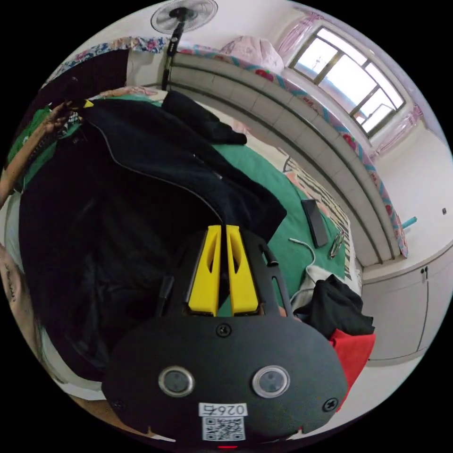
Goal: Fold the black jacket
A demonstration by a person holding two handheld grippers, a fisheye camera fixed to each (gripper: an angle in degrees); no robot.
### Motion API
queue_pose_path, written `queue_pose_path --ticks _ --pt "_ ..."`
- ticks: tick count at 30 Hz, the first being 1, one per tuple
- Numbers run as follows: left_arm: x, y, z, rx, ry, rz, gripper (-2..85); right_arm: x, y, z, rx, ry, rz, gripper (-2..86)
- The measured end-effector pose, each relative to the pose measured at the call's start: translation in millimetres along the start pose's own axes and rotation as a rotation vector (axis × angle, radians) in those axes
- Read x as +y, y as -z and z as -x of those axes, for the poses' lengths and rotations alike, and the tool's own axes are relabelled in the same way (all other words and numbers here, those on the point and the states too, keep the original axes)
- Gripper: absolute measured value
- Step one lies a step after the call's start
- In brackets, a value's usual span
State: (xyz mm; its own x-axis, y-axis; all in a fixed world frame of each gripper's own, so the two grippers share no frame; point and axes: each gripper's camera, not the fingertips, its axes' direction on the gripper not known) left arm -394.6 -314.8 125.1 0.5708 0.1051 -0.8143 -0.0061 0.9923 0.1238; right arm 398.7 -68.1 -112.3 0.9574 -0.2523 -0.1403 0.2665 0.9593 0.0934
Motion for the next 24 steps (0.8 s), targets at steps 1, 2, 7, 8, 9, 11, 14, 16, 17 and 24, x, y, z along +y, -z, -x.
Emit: queue_pose_path --ticks 1,2,7,8,9,11,14,16,17,24 --pt "5.4 4.4 3.6 -0.033 0.016 0.008 2.5 2.8 1.9 4.0 -0.016 0.009 0.002 -1.3" --pt "11.6 3.3 12.0 -0.051 0.049 0.036 2.6 8.5 -2.1 11.8 -0.075 0.027 0.035 -1.3" --pt "40.8 -22.0 44.3 -0.019 0.156 0.111 3.9 33.2 -60.3 46.7 -0.218 0.097 0.291 -0.9" --pt "45.3 -20.8 40.7 -0.034 0.134 0.099 5.4 36.6 -55.9 45.0 -0.218 0.073 0.257 -0.6" --pt "47.0 -17.6 37.2 -0.046 0.117 0.087 6.6 39.5 -47.5 38.8 -0.239 0.038 0.237 -0.1" --pt "52.3 5.7 11.4 -0.101 0.019 0.007 10.1 44.7 -33.2 28.5 -0.284 -0.010 0.210 0.9" --pt "55.1 21.5 -31.7 -0.242 -0.129 -0.092 7.7 49.9 -10.8 21.5 -0.297 -0.069 0.089 0.4" --pt "52.2 6.3 -44.7 -0.249 -0.187 -0.096 4.7 50.1 -14.6 22.1 -0.275 -0.104 0.056 -0.7" --pt "47.8 -19.0 -40.2 -0.242 -0.166 0.011 2.8 50.6 -32.0 24.4 -0.239 -0.113 0.143 -0.8" --pt "62.9 -29.0 -59.9 -0.144 -0.161 0.154 -0.1 106.1 19.6 27.5 -0.167 -0.330 0.180 -0.5"
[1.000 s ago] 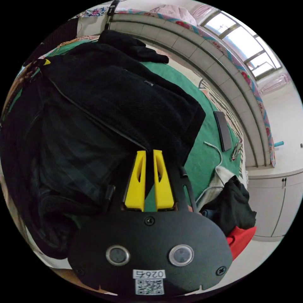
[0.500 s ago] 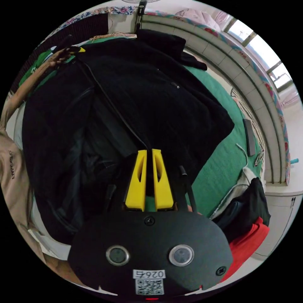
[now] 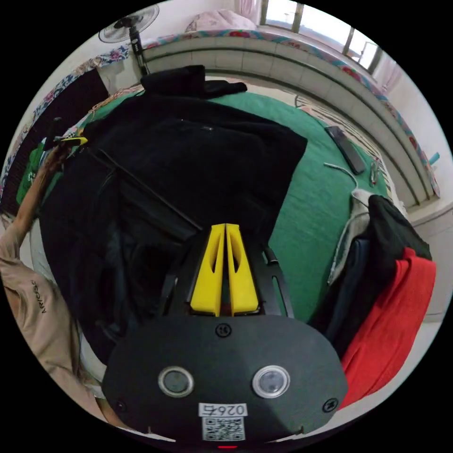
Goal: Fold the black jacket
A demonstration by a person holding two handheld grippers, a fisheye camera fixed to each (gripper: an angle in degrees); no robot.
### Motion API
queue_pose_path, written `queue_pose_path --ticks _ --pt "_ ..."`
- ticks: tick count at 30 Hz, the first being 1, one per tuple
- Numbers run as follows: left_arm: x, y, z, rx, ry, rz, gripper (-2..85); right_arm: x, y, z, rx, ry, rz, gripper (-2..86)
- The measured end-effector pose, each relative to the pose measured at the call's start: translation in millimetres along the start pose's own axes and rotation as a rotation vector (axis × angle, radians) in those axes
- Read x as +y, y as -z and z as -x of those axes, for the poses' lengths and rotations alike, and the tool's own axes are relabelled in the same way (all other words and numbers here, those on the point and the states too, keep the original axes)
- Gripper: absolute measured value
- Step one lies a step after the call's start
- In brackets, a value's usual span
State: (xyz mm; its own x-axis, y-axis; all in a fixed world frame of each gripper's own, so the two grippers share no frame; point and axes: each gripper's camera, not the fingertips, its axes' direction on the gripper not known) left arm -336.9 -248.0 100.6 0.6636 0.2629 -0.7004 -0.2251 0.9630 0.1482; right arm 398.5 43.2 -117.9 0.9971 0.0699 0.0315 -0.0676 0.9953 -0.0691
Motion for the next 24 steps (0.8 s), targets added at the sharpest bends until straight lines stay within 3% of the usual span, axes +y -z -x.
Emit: queue_pose_path --ticks 4,6,10,13,18,22,24 --pt "35.6 59.6 -62.0 -0.056 -0.087 -0.161 8.3 68.3 54.1 12.1 -0.118 -0.139 -0.171 1.6" --pt "49.8 65.7 -91.6 -0.040 -0.127 -0.138 10.7 110.4 67.4 22.4 -0.209 -0.232 -0.186 7.4" --pt "77.3 46.3 -170.5 0.001 -0.274 -0.045 11.9 157.5 81.2 53.7 -0.287 -0.213 -0.190 10.4" --pt "88.7 19.4 -223.9 0.028 -0.365 -0.010 16.3 183.4 105.4 106.6 -0.263 -0.043 -0.222 11.1" --pt "87.7 -32.9 -279.8 -0.014 -0.453 0.102 25.4 213.0 135.6 228.1 -0.055 0.349 -0.126 15.5" --pt "83.9 -92.3 -291.7 -0.096 -0.510 0.472 19.5 220.3 129.6 294.6 0.129 0.591 0.022 17.5" --pt "83.4 -86.9 -290.5 -0.065 -0.496 0.467 17.9 219.7 105.2 327.9 0.332 0.720 0.168 16.9"
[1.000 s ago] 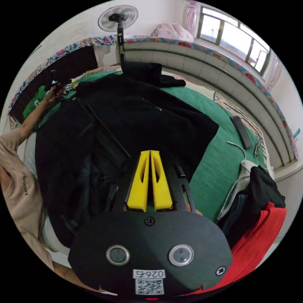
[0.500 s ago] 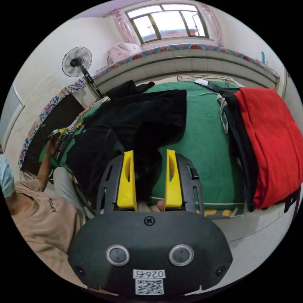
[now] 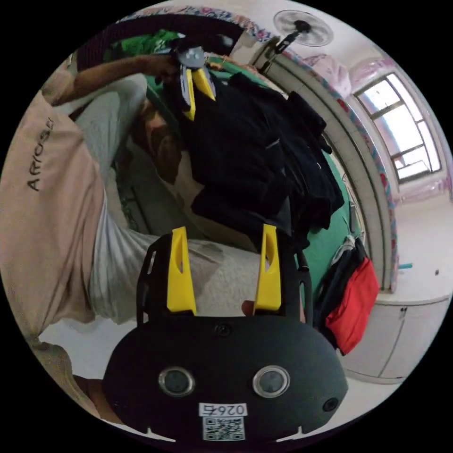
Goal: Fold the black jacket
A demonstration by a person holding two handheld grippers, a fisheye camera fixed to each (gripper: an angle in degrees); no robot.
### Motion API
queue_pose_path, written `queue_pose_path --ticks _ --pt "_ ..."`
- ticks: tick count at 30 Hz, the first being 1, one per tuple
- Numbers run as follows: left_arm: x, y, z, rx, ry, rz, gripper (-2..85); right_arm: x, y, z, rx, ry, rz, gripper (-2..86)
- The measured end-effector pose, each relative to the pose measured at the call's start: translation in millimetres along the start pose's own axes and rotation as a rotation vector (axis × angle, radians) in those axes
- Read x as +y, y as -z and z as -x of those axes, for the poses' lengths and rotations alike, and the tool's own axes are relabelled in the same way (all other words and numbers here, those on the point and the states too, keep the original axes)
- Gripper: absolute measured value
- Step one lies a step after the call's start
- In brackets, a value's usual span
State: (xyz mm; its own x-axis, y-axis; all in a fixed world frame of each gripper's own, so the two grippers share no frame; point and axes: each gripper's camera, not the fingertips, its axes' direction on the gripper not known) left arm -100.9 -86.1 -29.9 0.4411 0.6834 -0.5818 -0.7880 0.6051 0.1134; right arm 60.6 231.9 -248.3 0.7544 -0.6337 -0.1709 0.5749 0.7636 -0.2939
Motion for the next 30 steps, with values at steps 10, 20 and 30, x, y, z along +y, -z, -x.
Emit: queue_pose_path --ticks 10,20,30 --pt "108.5 107.9 101.2 -0.188 0.465 -0.537 21.0 5.4 -15.9 3.8 0.234 0.062 0.154 -0.6" --pt "105.7 36.5 196.4 -0.248 0.514 -0.147 11.1 200.7 -1.4 -155.2 -0.297 -0.769 -0.358 -1.1" --pt "182.2 122.4 172.2 -0.156 0.357 -0.618 4.4 259.9 12.7 -204.1 -0.333 -0.769 -0.669 -1.1"
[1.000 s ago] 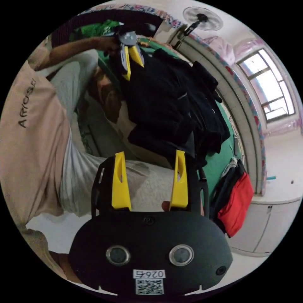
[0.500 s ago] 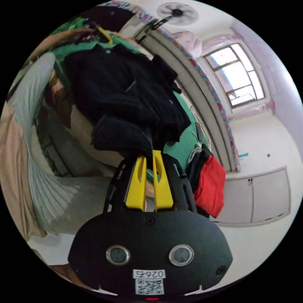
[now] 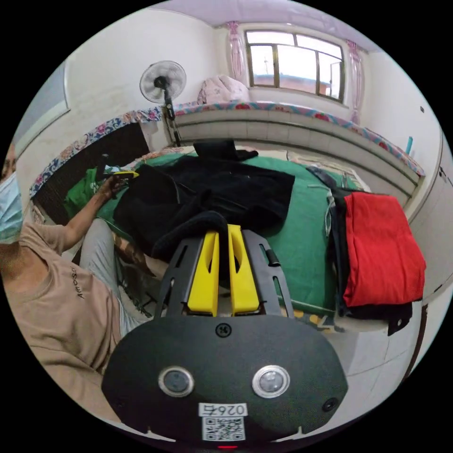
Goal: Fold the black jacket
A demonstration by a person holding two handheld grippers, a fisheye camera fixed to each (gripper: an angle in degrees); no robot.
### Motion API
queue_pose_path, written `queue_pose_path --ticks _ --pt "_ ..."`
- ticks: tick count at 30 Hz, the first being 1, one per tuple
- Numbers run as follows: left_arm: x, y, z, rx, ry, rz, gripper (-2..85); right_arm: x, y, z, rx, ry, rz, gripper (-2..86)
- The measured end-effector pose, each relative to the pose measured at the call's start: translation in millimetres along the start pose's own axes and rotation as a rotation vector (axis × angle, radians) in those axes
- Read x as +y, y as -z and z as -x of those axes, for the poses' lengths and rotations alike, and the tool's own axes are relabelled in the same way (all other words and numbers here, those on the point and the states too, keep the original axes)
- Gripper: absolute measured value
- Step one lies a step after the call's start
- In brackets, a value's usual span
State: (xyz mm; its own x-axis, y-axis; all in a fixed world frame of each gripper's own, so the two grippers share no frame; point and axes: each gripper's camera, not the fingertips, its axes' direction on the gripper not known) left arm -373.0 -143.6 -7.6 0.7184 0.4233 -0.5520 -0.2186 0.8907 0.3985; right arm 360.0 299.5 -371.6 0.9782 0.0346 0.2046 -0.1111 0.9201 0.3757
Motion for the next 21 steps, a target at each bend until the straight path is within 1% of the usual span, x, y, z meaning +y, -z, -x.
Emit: queue_pose_path --ticks 2,3,4,5,6,7,9,10,11,13,16,19,21 --pt "2.3 6.2 21.4 0.001 0.053 -0.030 4.5 -9.2 9.3 -24.5 -0.070 -0.017 -0.132 -1.1" --pt "1.8 2.9 30.2 0.007 0.084 -0.026 4.5 -19.8 -2.4 -56.9 -0.061 -0.102 -0.138 -1.0" --pt "0.8 -9.6 50.0 0.018 0.172 0.004 4.5 -27.0 -15.1 -77.6 -0.035 -0.159 -0.099 -1.0" --pt "0.8 -28.0 69.4 0.028 0.261 0.068 4.6 -40.6 -52.7 -121.1 0.033 -0.260 0.061 -0.9" --pt "1.6 -37.8 77.5 0.031 0.299 0.105 4.7 -46.5 -97.2 -162.4 0.047 -0.350 0.245 -0.8" --pt "4.5 -55.6 88.6 0.034 0.347 0.161 4.8 -46.3 -118.3 -179.6 0.032 -0.385 0.325 -0.6" --pt "11.7 -72.9 92.6 0.003 0.362 0.186 4.9 -34.2 -175.8 -220.8 -0.030 -0.475 0.523 0.1" --pt "14.7 -80.6 91.9 -0.029 0.349 0.223 5.0 -31.7 -182.8 -224.7 -0.019 -0.472 0.549 0.4" --pt "13.7 -83.1 91.7 -0.042 0.319 0.262 5.1 -27.5 -188.2 -228.8 0.037 -0.451 0.566 0.8" --pt "10.2 -75.1 92.6 -0.044 0.289 0.263 5.2 -21.2 -184.2 -231.5 0.070 -0.417 0.530 1.2" --pt "9.8 -59.2 96.9 -0.030 0.286 0.248 5.2 -2.7 -167.3 -239.1 0.066 -0.408 0.486 1.9" --pt "16.6 -53.7 103.8 -0.044 0.300 0.303 5.2 25.4 -147.1 -250.5 0.047 -0.462 0.397 2.6" --pt "22.1 -54.3 109.2 -0.048 0.320 0.324 5.3 46.1 -148.9 -263.9 -0.025 -0.511 0.376 3.0"
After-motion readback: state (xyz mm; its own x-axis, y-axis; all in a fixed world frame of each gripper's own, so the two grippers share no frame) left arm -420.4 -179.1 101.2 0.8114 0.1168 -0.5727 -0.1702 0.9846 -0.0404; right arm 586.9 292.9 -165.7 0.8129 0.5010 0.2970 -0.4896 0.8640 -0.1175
